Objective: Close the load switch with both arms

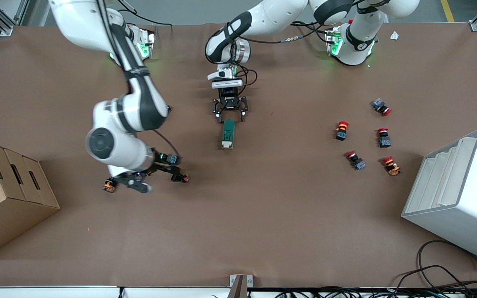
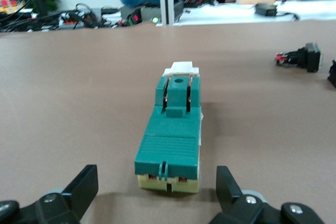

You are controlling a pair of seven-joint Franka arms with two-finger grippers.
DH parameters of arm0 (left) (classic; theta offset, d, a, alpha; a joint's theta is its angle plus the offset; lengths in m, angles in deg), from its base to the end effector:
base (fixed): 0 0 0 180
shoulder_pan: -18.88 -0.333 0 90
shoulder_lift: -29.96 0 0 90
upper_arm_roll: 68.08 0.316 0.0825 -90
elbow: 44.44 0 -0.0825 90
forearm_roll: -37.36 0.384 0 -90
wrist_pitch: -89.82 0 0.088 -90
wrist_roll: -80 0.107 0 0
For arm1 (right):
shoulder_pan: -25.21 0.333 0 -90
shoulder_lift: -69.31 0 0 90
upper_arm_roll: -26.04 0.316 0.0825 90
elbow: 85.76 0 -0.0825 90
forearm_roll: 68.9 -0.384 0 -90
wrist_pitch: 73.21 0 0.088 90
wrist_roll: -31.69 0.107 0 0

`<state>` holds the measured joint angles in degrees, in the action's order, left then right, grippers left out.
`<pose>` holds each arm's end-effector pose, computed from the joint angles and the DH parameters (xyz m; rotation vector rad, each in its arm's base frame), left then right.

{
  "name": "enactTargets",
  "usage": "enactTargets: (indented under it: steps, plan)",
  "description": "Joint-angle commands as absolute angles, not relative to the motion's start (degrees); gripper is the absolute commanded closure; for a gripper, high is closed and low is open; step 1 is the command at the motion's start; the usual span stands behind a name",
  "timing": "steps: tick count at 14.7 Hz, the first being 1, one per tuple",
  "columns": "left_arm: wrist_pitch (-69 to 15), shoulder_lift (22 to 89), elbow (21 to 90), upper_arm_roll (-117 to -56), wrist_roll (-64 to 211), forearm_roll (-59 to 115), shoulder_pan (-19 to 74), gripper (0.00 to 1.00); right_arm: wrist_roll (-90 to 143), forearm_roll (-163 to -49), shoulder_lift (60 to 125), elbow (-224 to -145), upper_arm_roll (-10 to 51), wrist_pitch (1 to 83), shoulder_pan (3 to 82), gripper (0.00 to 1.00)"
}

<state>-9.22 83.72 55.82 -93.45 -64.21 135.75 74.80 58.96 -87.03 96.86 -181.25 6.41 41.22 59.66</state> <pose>0.1949 -0.5847 0.0705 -2.5631 -0.0626 -1.6703 0.6250 0.2097 0.3313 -3.0167 0.5164 0.2316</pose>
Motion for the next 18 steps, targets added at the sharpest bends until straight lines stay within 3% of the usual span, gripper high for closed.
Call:
enactTargets:
  steps: [1,6,9,14,18]
  plan:
    - [-10.2,80.94,53.14,-96.02,-58.88,128.53,73.64,0.01,48.35,-84.29,92.7,-182.71,0.49,36.06,60.1,0.0]
    - [-9.85,74.01,43.12,-97.35,-38.61,107.27,71.45,0.0,29.09,-82.8,92.69,-168.41,-12.18,17.08,57.74,0.0]
    - [-9.58,71.02,38.19,-97.35,-30.24,100.04,67.5,0.0,27.56,-82.44,92.78,-162.07,-12.1,10.92,51.5,0.0]
    - [-9.58,62.93,36.17,-97.44,-11.18,88.8,55.04,0.0,27.56,-82.61,96.99,-148.36,-11.67,1.77,45.52,0.0]
    - [-9.58,58.27,34.94,-97.61,0.52,81.15,44.4,0.0,27.65,-82.62,97.26,-147.72,-11.75,2.11,45.42,0.0]
